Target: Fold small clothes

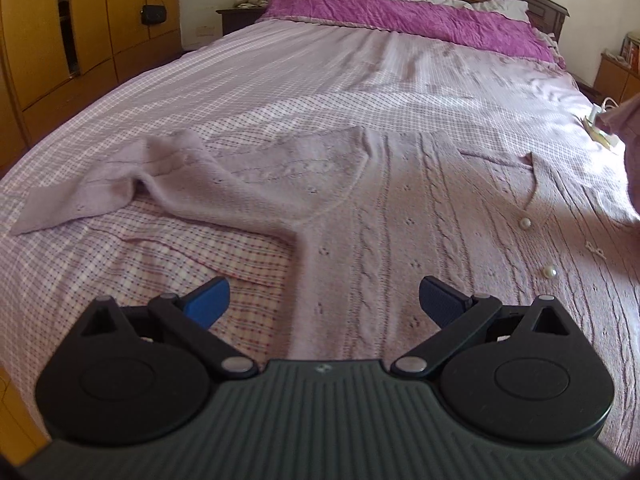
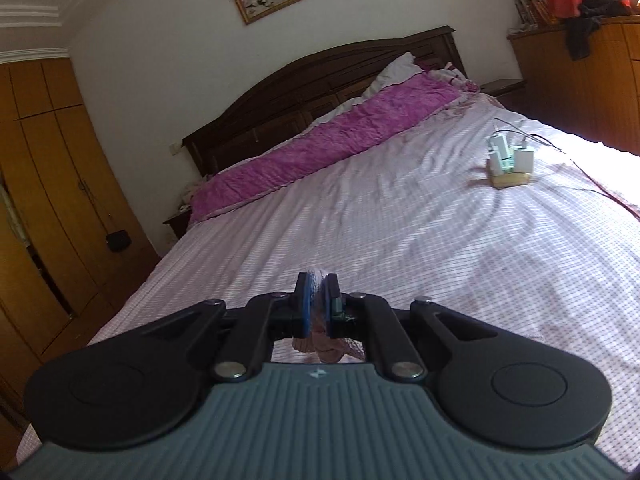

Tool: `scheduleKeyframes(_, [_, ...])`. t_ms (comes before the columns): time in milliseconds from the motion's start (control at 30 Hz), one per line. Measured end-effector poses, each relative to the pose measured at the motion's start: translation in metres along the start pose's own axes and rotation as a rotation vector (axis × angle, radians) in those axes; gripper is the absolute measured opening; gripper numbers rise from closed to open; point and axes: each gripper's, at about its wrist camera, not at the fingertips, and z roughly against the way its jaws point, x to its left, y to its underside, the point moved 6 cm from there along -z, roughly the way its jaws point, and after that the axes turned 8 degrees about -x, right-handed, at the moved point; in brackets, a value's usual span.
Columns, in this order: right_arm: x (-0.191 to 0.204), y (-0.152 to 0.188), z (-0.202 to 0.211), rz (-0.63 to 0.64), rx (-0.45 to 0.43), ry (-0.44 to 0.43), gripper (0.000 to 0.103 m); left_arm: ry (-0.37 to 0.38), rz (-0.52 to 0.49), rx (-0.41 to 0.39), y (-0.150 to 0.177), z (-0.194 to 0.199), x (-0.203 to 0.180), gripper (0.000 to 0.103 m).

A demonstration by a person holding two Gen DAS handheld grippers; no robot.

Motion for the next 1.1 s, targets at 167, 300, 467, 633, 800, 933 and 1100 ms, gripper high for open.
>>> scheduleKeyframes(167, [0.072, 0.016, -0.017, 0.034, 0.009, -0.084, 0.006, -0.023, 0.020, -0.013, -0.004, 0.000, 0.021, 0.103])
scheduleKeyframes(300, [0.123, 0.050, -0.029, 0.066, 0.044, -0.140, 0.006, -0.043, 0.040, -0.021, -0.006, 0.000, 0.036, 0.103])
scheduleKeyframes(467, [0.150, 0.114, -0.051, 0.061, 0.153, -0.157, 0.006, -0.050, 0.056, -0.021, -0.007, 0.001, 0.048, 0.103])
scheduleKeyframes(633, [0.152, 0.173, -0.069, 0.007, 0.269, -0.163, 0.006, -0.054, 0.061, -0.015, -0.005, -0.003, 0.051, 0.103])
scheduleKeyframes(800, [0.142, 0.216, -0.071, 0.006, 0.348, -0.183, 0.008, -0.038, 0.049, -0.016, -0.009, -0.010, 0.043, 0.103])
scheduleKeyframes(933, [0.133, 0.222, -0.053, 0.046, 0.373, -0.183, 0.022, -0.002, 0.028, -0.028, -0.016, -0.018, 0.026, 0.103])
scheduleKeyframes(1100, [0.109, 0.211, -0.032, 0.089, 0.347, -0.177, 0.050, 0.046, 0.005, -0.042, -0.028, -0.034, 0.001, 0.103])
